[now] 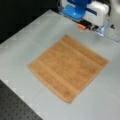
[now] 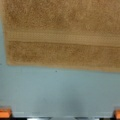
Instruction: Folding a towel twice
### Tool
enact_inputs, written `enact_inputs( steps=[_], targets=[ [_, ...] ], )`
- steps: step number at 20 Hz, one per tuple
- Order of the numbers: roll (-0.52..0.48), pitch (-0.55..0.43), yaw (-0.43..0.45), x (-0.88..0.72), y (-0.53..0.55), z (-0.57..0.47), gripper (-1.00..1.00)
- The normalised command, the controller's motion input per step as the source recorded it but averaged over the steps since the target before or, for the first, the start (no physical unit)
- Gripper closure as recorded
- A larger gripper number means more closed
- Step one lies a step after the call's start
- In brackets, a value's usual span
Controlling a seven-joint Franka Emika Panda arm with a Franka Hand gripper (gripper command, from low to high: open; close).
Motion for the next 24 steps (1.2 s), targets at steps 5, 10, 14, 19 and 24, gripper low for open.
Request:
enact_inputs(
  steps=[5,10,14,19,24],
  targets=[
    [0.054,0.140,0.179,0.02,-0.01,0.00,-1.00],
    [0.045,0.138,0.075,0.08,0.02,0.02,-1.00],
    [0.009,0.112,-0.034,0.18,0.11,0.00,-1.00],
    [0.020,0.121,-0.130,0.30,0.19,0.03,-1.00],
    [-0.033,0.193,-0.242,0.44,0.29,0.09,-1.00]
  ],
)
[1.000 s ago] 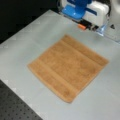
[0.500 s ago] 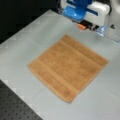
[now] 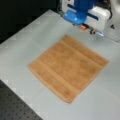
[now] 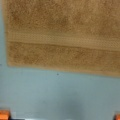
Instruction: Folding a towel twice
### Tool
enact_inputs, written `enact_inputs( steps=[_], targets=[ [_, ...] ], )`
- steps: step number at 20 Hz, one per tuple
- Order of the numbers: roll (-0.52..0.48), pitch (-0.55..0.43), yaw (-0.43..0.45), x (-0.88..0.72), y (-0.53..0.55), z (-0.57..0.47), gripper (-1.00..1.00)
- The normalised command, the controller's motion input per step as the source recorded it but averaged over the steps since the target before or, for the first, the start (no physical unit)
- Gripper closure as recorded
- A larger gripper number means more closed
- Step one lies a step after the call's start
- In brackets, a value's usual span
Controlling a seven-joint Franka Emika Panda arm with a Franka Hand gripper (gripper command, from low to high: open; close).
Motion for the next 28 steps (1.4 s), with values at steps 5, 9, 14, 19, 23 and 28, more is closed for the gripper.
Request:
enact_inputs(
  steps=[5,9,14,19,23,28],
  targets=[
    [-0.052,0.297,-0.254,0.57,0.32,0.08,-1.00],
    [-0.076,0.262,-0.185,0.70,0.22,0.04,-1.00],
    [-0.108,0.224,-0.144,0.66,0.12,0.04,-1.00],
    [-0.077,0.161,-0.170,0.52,0.20,-0.03,-1.00],
    [-0.083,0.097,-0.209,0.40,0.29,-0.15,-1.00],
    [-0.091,0.168,-0.218,0.30,0.26,-0.15,-1.00]
  ],
)
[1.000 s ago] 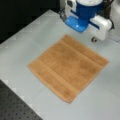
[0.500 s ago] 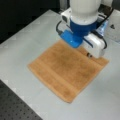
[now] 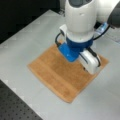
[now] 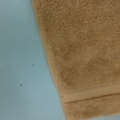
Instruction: Folding a towel twice
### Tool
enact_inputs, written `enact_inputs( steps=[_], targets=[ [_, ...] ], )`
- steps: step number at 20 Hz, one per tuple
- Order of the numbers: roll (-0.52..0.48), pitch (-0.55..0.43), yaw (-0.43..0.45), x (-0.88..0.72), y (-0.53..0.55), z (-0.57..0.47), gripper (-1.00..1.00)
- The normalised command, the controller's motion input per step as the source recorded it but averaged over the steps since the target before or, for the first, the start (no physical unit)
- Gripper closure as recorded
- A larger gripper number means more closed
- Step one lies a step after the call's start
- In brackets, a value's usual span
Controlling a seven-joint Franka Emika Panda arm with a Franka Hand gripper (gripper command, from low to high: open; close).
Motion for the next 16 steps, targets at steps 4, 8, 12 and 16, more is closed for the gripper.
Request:
enact_inputs(
  steps=[4,8,12,16],
  targets=[
    [-0.071,0.186,-0.212,0.31,0.18,-0.14,-1.00],
    [-0.100,0.057,-0.190,0.35,0.16,-0.18,-1.00],
    [-0.150,0.049,-0.115,0.34,0.17,-0.14,-1.00],
    [-0.215,0.100,-0.032,0.39,0.12,-0.05,-1.00]
  ],
)
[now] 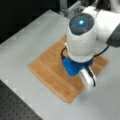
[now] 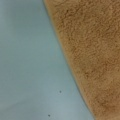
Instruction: Folding a towel twice
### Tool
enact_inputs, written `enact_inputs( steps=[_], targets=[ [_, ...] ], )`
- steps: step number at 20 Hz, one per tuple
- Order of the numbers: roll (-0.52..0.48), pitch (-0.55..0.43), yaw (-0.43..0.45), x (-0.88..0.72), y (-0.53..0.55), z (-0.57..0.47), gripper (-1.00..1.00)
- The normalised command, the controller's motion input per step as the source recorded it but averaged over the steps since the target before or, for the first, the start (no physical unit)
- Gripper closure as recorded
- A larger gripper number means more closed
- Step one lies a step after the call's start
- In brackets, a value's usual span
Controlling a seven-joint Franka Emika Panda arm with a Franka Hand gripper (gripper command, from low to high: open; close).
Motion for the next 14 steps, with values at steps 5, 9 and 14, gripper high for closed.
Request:
enact_inputs(
  steps=[5,9,14],
  targets=[
    [-0.251,0.101,-0.027,0.51,0.12,-0.06,-1.00],
    [-0.276,0.087,-0.095,0.56,0.16,-0.07,-1.00],
    [-0.247,0.109,-0.104,0.44,0.17,0.04,-1.00]
  ],
)
